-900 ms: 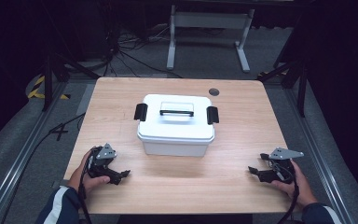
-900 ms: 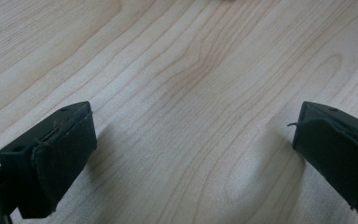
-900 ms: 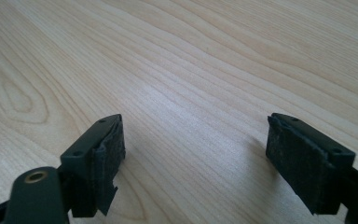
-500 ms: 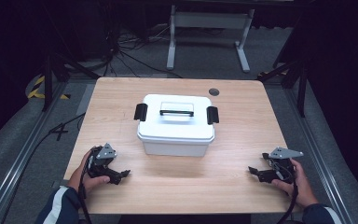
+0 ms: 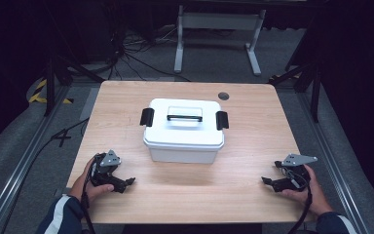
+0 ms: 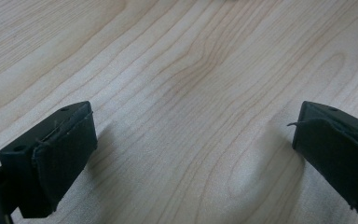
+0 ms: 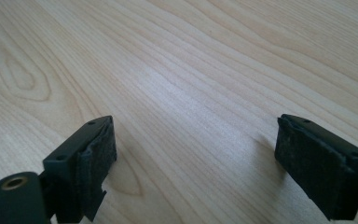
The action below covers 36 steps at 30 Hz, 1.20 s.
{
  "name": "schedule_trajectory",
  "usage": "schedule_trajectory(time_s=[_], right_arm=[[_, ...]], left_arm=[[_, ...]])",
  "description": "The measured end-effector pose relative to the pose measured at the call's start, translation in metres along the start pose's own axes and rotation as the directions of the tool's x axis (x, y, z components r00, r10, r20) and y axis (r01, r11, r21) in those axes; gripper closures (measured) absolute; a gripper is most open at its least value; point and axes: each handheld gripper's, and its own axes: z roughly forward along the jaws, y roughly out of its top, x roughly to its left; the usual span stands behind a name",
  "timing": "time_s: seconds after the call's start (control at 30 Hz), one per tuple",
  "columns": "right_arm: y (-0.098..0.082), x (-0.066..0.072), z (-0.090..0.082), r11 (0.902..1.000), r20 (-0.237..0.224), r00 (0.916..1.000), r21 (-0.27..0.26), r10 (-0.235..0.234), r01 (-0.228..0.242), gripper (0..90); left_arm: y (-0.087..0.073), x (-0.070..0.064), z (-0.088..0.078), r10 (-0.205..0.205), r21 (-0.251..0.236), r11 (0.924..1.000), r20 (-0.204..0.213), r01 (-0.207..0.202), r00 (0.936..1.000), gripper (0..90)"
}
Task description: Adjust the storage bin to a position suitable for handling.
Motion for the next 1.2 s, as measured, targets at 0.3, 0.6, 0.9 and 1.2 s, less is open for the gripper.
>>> schedule_trajectory(time_s=[0.3, 0.6, 0.9, 1.2], right_arm=[[0.007, 0.002, -0.006, 0.9991, -0.039, 0.9985, 0.018, -0.038, 0.039, 26.8], [0.033, 0.003, -0.025, 0.9924, -0.044, 0.9914, -0.010, -0.123, 0.123, 35.7], [0.077, 0.006, -0.039, 0.9778, -0.022, 0.9777, -0.021, -0.209, 0.208, 36.2], [0.123, 0.010, -0.043, 0.9667, -0.009, 0.9686, -0.066, -0.248, 0.247, 37.9]], left_arm=[[0.000, 0.000, 0.000, 0.000, 0.001, 1.0000, 0.000, 0.000, 1.0000, 0.1], [0.000, 0.000, 0.000, -0.002, 0.000, 1.0000, -0.001, 0.002, 1.0000, 0.1], [0.000, 0.000, 0.000, -0.002, 0.000, 1.0000, -0.001, 0.002, 1.0000, 0.2], [0.000, -0.001, 0.000, -0.010, 0.000, 1.0000, -0.002, 0.010, 0.9999, 0.1]])
